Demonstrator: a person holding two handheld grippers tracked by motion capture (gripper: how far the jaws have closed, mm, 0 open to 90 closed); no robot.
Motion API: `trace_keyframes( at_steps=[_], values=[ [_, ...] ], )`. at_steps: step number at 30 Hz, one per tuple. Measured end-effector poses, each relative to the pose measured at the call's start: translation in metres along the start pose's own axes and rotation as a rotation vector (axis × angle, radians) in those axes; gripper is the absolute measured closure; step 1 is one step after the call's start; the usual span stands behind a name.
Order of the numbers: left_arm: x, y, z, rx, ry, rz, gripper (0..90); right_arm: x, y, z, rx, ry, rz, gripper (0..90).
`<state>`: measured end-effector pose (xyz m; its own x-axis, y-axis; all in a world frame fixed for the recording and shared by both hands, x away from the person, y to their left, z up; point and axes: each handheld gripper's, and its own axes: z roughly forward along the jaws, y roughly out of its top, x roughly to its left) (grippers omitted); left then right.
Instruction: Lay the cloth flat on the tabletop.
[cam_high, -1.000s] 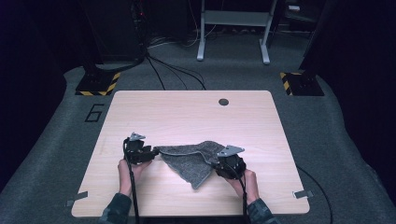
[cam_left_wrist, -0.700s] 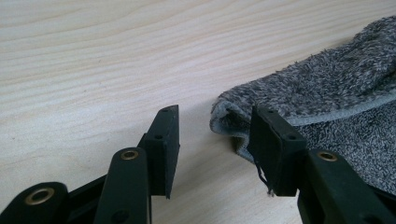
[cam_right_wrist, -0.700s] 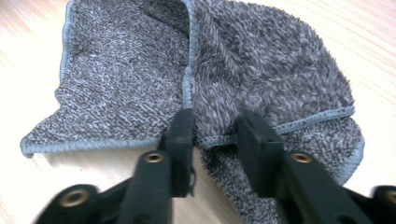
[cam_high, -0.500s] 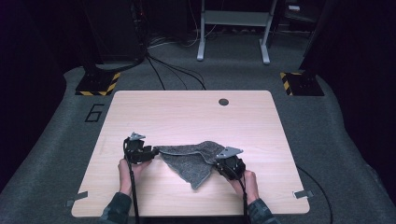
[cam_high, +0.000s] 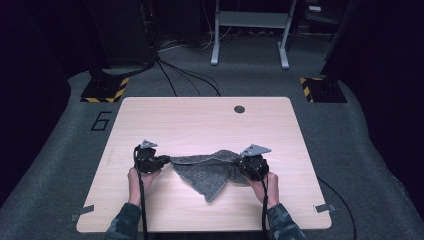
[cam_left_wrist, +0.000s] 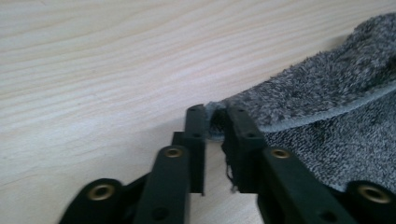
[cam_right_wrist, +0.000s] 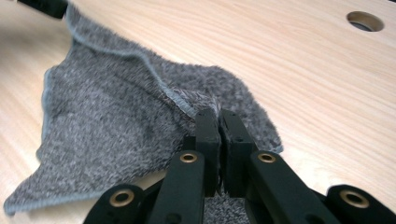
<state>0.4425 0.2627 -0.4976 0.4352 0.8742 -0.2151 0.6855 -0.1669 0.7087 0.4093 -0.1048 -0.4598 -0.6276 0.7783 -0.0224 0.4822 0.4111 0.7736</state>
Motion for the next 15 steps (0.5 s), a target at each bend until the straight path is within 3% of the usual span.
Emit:
trace_keyframes(
  at_steps=[3,4,9,15],
  values=[
    [-0.001,0.000,0.002,0.008,-0.009,0.017,87.8,-0.007,0.003,-0.002,-0.015,-0.008,0.028,87.8],
    [-0.002,-0.001,0.002,0.004,-0.013,0.009,88.1,-0.009,0.004,-0.004,-0.020,-0.012,0.029,87.9],
    [-0.007,0.001,-0.001,0.007,-0.020,0.057,88.8,-0.015,0.004,-0.013,-0.035,0.004,0.046,87.9],
    [-0.008,0.000,-0.003,-0.003,-0.026,0.050,89.2,-0.019,0.002,-0.016,-0.045,0.015,0.071,87.8]
  ],
)
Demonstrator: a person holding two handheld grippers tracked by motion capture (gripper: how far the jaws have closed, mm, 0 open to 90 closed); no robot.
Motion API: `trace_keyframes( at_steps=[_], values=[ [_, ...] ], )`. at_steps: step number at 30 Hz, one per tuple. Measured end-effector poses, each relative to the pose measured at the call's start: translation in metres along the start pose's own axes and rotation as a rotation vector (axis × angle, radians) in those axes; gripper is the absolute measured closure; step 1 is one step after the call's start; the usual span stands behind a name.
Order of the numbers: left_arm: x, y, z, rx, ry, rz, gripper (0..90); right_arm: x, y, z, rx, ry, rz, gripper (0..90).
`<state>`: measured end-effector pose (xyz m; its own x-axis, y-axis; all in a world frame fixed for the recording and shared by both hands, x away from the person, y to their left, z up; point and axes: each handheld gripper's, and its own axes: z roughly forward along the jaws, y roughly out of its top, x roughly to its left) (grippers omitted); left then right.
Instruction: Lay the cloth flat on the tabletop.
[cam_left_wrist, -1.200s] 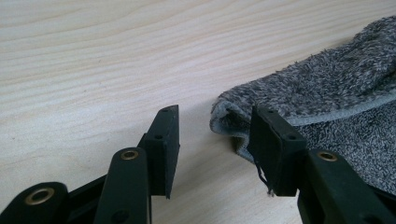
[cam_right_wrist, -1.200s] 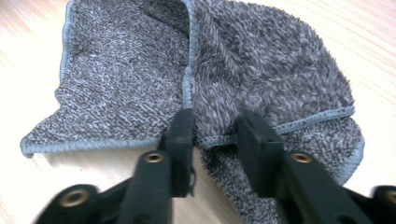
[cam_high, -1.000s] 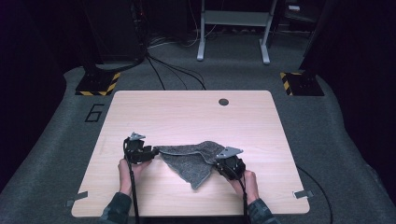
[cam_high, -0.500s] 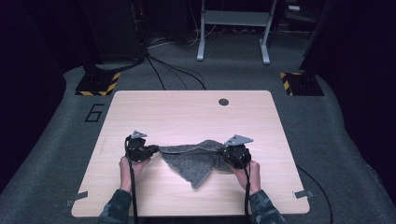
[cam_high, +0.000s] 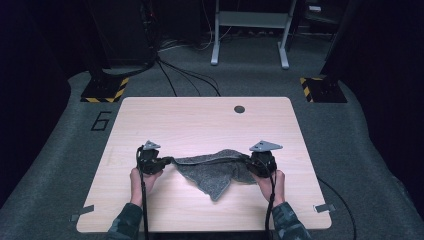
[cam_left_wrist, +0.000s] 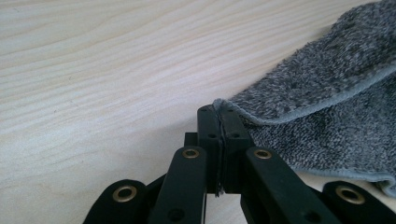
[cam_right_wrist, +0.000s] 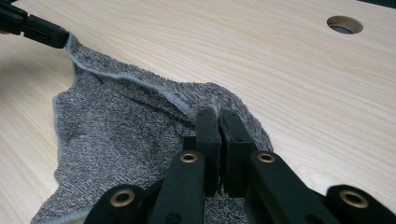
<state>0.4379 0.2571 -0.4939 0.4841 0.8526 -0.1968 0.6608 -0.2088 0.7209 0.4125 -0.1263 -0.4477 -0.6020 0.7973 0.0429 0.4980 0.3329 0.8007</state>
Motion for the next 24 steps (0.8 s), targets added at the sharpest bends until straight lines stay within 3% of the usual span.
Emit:
trace_keyframes(
  at_steps=[6,9,10,11,12,13,14,15,16,17,18,19,20,21,22,23,24],
  values=[
    [0.005,0.001,0.003,-0.010,0.001,0.002,89.7,-0.007,-0.003,0.003,0.005,0.012,0.029,88.3],
    [0.009,0.011,0.005,-0.019,0.002,-0.006,90.0,-0.021,0.013,0.015,0.011,0.008,0.038,88.6],
    [0.013,0.031,0.007,-0.030,0.003,0.019,90.0,-0.029,0.024,0.021,0.008,0.006,0.029,88.7],
    [0.013,0.031,0.007,-0.030,0.003,0.019,90.0,-0.034,0.035,0.027,0.009,0.002,0.021,88.8],
    [0.014,0.052,0.009,-0.050,0.009,0.016,90.0,-0.040,0.048,0.032,0.009,-0.006,0.015,88.8],
    [0.014,0.052,0.009,-0.050,0.009,0.016,90.0,-0.040,0.048,0.032,0.009,-0.006,0.015,88.8],
    [0.017,0.084,0.005,-0.078,0.036,0.042,90.0,-0.052,0.081,0.036,-0.011,-0.025,0.011,88.9],
    [0.017,0.084,0.005,-0.078,0.036,0.042,90.0,-0.052,0.081,0.036,-0.011,-0.025,0.011,88.9],
    [0.017,0.111,-0.007,-0.120,0.055,0.051,90.0,-0.056,0.094,0.036,-0.021,-0.029,0.016,88.9],
    [0.017,0.129,-0.019,-0.160,0.072,0.070,90.0,-0.061,0.140,0.021,-0.086,-0.049,0.002,88.8],
    [0.011,0.154,-0.044,-0.224,0.080,0.108,90.0,-0.061,0.151,0.013,-0.109,-0.056,-0.006,88.8],
    [0.011,0.154,-0.044,-0.224,0.080,0.108,90.0,-0.061,0.151,0.013,-0.109,-0.056,-0.006,88.8],
    [0.000,0.167,-0.073,-0.276,0.099,0.174,90.0,-0.057,0.172,-0.011,-0.165,-0.066,-0.055,88.8],
    [0.000,0.167,-0.073,-0.276,0.099,0.174,90.0,-0.053,0.176,-0.023,-0.190,-0.064,-0.072,88.8],
    [-0.006,0.167,-0.085,-0.288,0.100,0.205,90.0,-0.049,0.176,-0.034,-0.206,-0.050,-0.089,88.7],
    [-0.013,0.155,-0.097,-0.292,0.086,0.242,90.0,-0.045,0.170,-0.043,-0.210,-0.039,-0.095,88.6],
    [-0.015,0.147,-0.098,-0.282,0.070,0.253,90.0,-0.040,0.160,-0.049,-0.211,-0.029,-0.117,88.5]
  ],
)
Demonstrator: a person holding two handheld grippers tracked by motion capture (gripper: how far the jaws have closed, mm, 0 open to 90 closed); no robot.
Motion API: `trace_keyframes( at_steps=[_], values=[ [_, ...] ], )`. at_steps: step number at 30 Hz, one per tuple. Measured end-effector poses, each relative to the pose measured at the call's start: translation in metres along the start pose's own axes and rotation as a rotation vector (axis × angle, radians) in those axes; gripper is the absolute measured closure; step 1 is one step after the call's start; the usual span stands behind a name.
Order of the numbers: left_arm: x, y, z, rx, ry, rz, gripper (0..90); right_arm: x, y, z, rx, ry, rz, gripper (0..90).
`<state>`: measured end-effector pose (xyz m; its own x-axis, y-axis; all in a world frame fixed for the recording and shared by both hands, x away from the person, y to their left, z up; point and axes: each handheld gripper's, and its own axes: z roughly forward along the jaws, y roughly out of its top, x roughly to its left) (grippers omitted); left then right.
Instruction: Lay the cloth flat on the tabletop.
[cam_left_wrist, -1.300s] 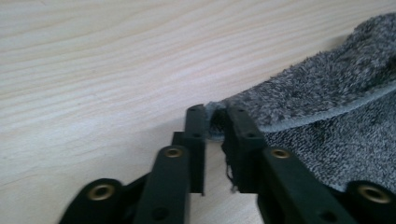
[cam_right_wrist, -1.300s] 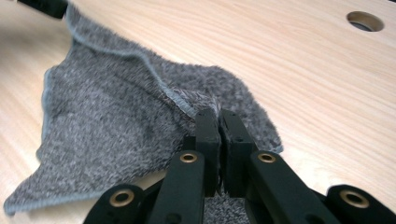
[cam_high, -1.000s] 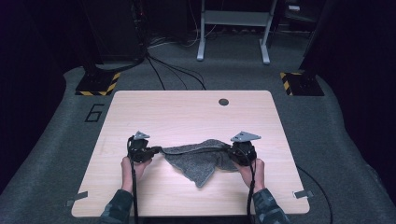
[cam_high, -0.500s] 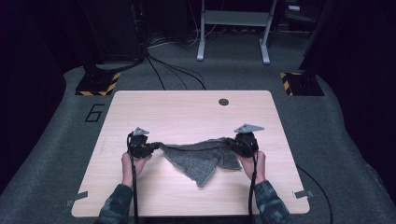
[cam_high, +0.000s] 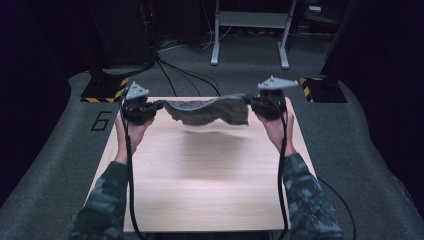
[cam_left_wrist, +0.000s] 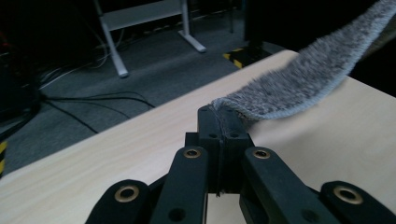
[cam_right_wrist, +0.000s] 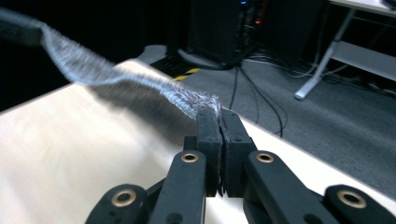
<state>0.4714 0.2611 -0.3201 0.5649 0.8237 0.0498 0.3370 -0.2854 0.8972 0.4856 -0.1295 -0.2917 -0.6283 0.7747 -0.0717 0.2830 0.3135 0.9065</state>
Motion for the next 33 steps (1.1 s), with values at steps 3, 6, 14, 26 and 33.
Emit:
trace_keyframes(
  at_steps=[3,6,14,26,33],
  values=[
    [-0.019,-0.050,0.000,0.060,-0.070,-0.003,89.9,0.016,-0.041,-0.013,0.029,0.035,-0.017,88.1],
    [-0.038,-0.102,0.007,0.153,-0.145,-0.028,89.6,0.033,-0.110,-0.012,0.109,0.078,0.027,87.8],
    [-0.066,-0.193,0.004,0.334,-0.236,-0.182,44.8,0.047,-0.224,-0.013,0.297,0.160,0.173,52.3],
    [-0.048,-0.134,0.055,0.244,-0.159,-0.192,23.0,0.033,-0.181,0.042,0.279,0.219,0.232,14.3],
    [-0.055,-0.142,0.100,0.315,-0.200,-0.198,16.1,0.041,-0.187,0.079,0.359,0.164,0.163,0.0]
  ],
)
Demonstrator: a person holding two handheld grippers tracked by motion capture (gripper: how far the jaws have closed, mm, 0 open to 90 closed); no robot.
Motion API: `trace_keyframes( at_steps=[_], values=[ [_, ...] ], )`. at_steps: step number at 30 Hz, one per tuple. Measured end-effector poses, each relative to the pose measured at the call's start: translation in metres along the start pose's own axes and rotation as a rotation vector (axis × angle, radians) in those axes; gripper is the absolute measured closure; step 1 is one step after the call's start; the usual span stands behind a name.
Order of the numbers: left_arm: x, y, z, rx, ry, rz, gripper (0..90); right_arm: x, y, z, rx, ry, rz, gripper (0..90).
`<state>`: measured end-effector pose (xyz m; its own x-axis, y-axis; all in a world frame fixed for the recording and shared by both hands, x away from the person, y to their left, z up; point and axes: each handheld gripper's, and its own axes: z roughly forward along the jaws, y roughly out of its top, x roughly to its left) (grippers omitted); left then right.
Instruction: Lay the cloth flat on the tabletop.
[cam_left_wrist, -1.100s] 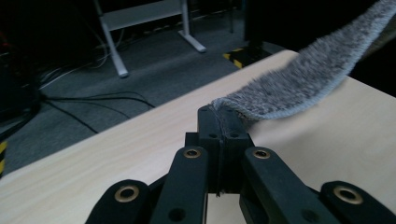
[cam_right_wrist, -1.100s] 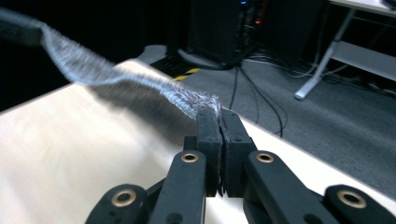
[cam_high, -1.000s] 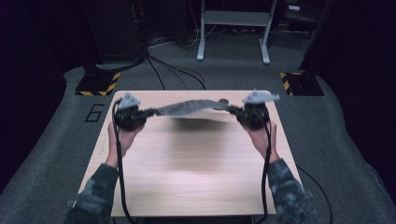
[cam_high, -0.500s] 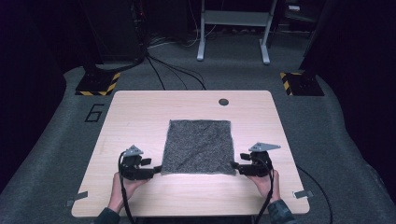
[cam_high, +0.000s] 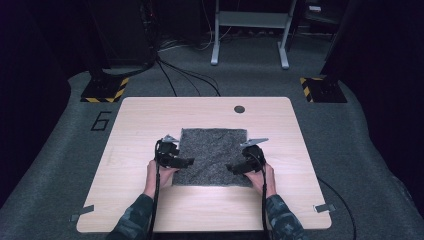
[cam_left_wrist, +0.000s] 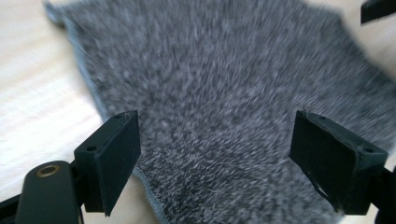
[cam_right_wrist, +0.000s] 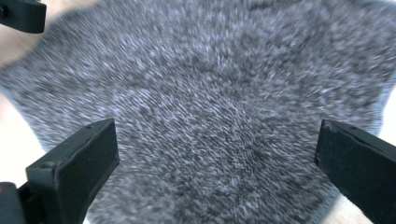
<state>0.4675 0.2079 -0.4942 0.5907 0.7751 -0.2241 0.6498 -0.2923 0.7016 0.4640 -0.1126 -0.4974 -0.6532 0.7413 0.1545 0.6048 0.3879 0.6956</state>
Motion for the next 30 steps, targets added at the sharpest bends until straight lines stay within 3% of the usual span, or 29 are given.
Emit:
trace_keyframes(
  at_steps=[1,6,7,9,15,18,19,22,27,30],
  values=[
    [0.000,-0.003,0.008,0.047,0.018,0.019,15.9,0.000,0.000,0.004,0.018,-0.004,-0.012,0.0],
    [-0.004,-0.012,0.013,0.090,0.049,0.060,14.8,0.000,-0.002,0.015,0.078,-0.023,-0.021,0.0],
    [-0.006,-0.015,0.013,0.105,0.060,0.094,14.7,-0.001,-0.004,0.018,0.090,-0.031,-0.033,0.0],
    [-0.009,-0.017,0.013,0.103,0.076,0.109,15.0,-0.001,-0.005,0.019,0.097,-0.028,-0.026,0.0],
    [-0.021,-0.029,0.011,0.102,0.133,0.176,14.9,0.003,-0.012,0.018,0.101,-0.050,-0.071,0.0],
    [-0.023,-0.032,0.009,0.095,0.136,0.184,14.8,0.005,-0.015,0.017,0.102,-0.059,-0.091,0.0],
    [-0.024,-0.035,0.008,0.076,0.125,0.168,14.9,0.007,-0.018,0.014,0.104,-0.061,-0.101,0.0],
    [-0.024,-0.038,0.004,0.068,0.109,0.158,15.2,0.009,-0.023,0.010,0.090,-0.055,-0.084,0.0],
    [-0.037,-0.048,0.001,0.073,0.120,0.198,15.1,0.016,-0.032,0.005,0.097,-0.071,-0.108,0.0],
    [-0.040,-0.050,0.000,0.072,0.122,0.199,15.4,0.019,-0.034,0.003,0.104,-0.082,-0.123,0.0]
  ],
)
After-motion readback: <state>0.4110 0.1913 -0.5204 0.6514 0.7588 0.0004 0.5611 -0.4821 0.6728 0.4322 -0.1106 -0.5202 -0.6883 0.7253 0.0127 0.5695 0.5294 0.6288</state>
